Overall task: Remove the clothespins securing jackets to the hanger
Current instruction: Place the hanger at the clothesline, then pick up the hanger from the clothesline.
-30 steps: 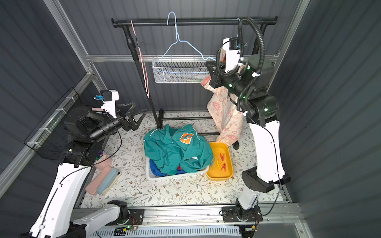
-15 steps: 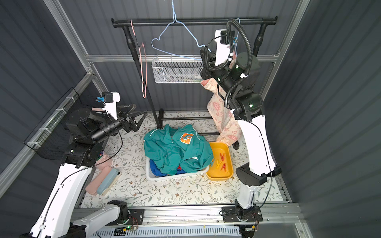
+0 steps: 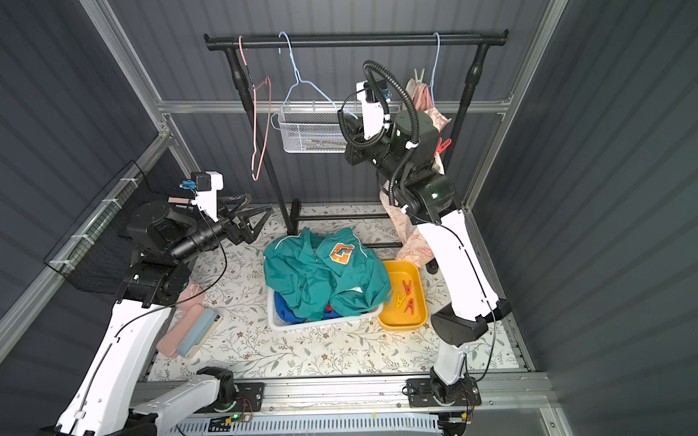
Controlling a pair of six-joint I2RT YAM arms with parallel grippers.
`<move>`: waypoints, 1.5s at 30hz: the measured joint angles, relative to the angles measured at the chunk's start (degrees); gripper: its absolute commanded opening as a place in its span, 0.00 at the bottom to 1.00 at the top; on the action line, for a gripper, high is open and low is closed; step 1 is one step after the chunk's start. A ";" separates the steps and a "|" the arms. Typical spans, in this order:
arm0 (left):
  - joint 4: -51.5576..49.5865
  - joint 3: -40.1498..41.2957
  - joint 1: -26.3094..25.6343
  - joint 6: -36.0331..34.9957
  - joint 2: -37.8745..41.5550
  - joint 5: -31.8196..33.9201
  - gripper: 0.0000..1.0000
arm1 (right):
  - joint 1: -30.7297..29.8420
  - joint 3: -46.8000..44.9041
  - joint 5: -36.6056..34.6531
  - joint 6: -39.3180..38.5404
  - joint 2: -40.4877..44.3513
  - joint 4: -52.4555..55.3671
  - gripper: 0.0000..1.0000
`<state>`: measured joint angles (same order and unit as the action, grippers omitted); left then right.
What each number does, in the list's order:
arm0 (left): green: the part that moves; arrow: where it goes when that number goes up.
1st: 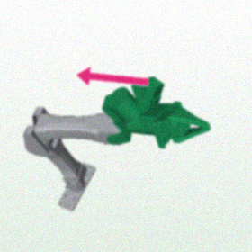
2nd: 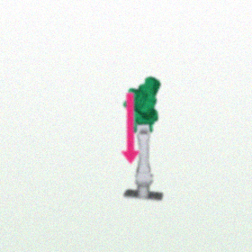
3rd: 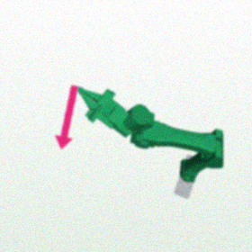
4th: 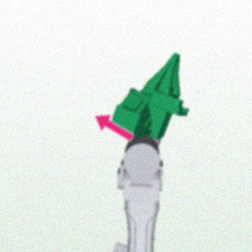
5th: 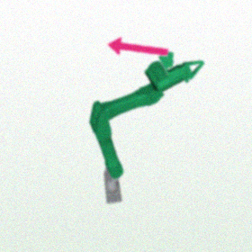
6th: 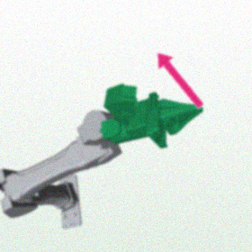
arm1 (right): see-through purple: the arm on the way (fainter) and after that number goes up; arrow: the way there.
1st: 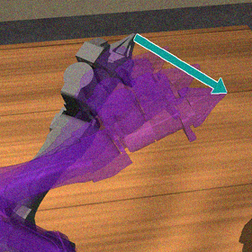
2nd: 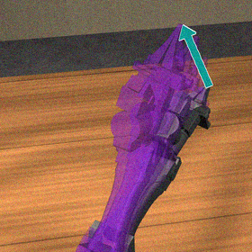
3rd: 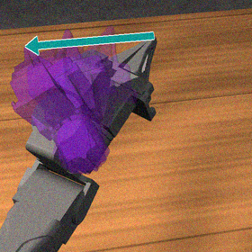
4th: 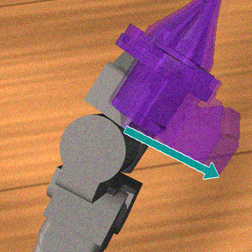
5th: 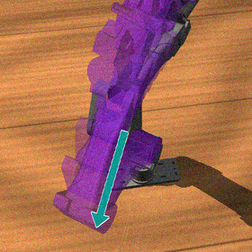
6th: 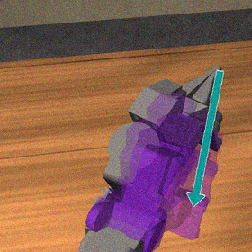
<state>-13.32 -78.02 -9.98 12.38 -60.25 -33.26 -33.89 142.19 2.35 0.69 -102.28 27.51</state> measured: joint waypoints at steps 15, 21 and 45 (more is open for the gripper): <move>0.02 4.11 -0.61 0.11 2.12 -0.20 0.99 | 2.19 -7.74 -7.52 -0.48 12.57 5.62 0.90; 0.28 9.01 -0.83 0.17 1.44 -0.28 0.99 | 11.65 -19.43 -16.09 4.81 26.93 10.91 0.94; 0.46 10.71 -3.02 -1.57 0.11 -0.37 0.99 | 26.60 -28.37 -7.17 13.22 17.22 12.83 0.60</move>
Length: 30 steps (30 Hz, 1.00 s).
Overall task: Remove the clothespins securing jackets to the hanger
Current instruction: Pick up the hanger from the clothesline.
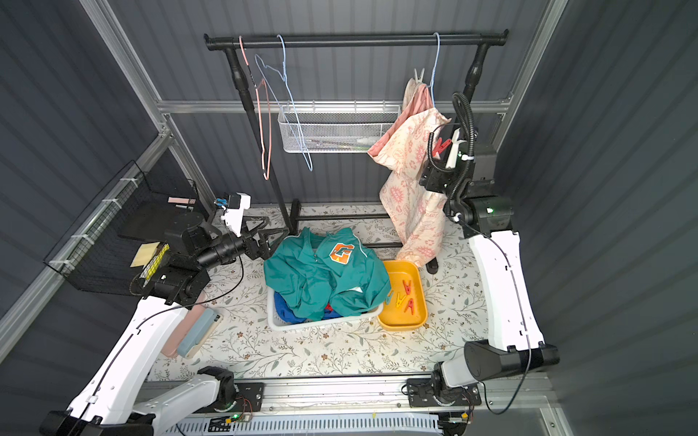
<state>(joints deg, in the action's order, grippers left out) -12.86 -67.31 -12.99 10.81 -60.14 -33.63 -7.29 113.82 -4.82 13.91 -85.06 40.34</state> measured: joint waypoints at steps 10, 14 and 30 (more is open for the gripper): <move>-0.02 -0.04 0.00 -0.59 0.00 0.92 0.99 | 0.09 1.38 3.61 0.04 -1.01 -0.35 0.10; -0.11 -0.15 -0.11 -0.90 -0.02 1.07 0.99 | -0.04 1.38 6.01 -1.27 -0.50 -0.33 0.00; -0.48 -0.24 -0.11 -1.25 -0.02 1.27 0.99 | 0.13 7.98 13.86 0.46 2.47 3.32 0.00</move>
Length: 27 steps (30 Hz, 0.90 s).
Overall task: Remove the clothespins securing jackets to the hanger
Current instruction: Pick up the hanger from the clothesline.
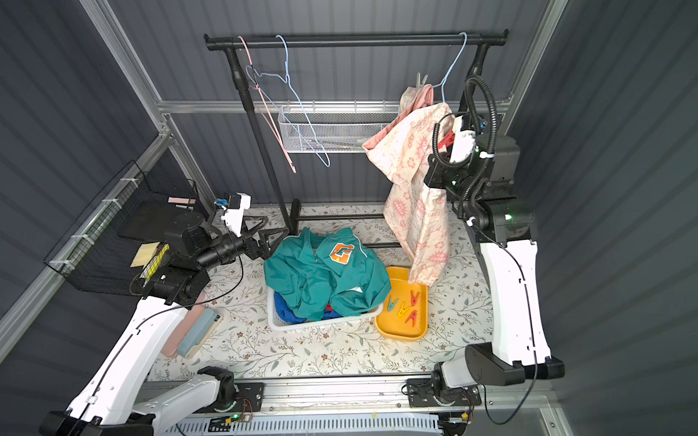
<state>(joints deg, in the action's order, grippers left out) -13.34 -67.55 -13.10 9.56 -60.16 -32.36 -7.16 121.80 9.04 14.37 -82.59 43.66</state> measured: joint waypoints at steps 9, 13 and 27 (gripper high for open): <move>0.92 0.00 0.00 0.90 -0.20 0.00 0.99 | -0.74 1.53 1.46 -0.96 1.88 -1.36 0.00; 0.98 0.00 0.00 0.98 -0.20 0.00 0.99 | -1.29 2.08 0.33 -2.97 1.42 -1.40 0.00; 1.18 0.13 0.00 2.01 -0.26 0.50 0.99 | -9.25 7.15 -9.99 -12.39 -1.40 -0.90 0.00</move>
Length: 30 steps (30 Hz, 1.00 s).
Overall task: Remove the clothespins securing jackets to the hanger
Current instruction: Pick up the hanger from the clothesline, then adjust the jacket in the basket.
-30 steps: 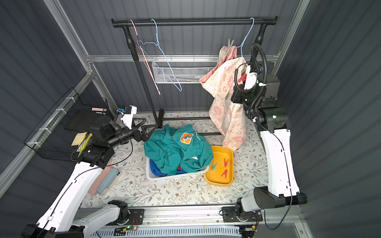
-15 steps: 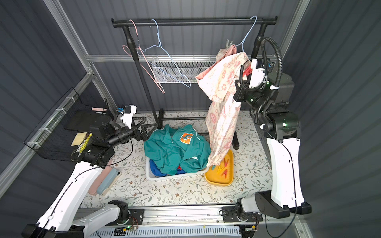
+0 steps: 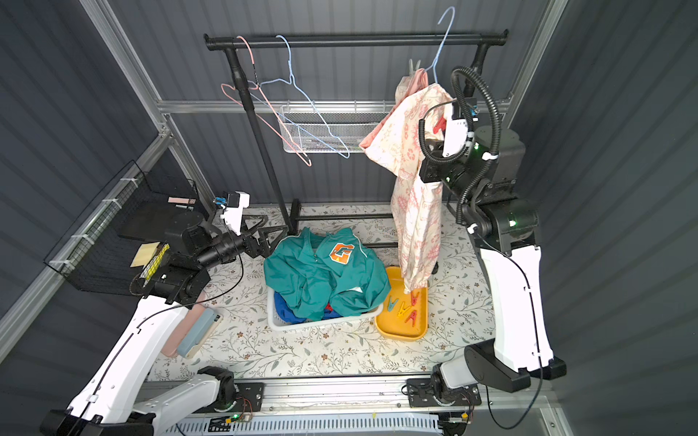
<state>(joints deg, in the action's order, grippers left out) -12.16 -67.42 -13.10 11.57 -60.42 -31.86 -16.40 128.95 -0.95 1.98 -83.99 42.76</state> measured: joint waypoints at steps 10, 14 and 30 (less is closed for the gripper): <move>2.38 1.53 0.00 0.46 -0.83 0.00 0.99 | -2.78 -3.37 1.01 1.92 9.88 0.26 0.00; 3.67 1.73 0.00 1.11 -2.38 0.04 0.99 | -2.78 -2.73 4.07 4.20 13.33 0.66 0.00; 10.69 1.51 0.02 4.76 -11.96 9.55 0.99 | -2.78 -0.57 25.86 12.11 16.61 2.69 0.00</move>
<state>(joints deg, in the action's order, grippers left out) -1.48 -65.91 -13.08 16.34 -72.38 -22.31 -19.18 128.38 24.91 14.09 -67.37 45.45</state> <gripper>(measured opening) 0.992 0.066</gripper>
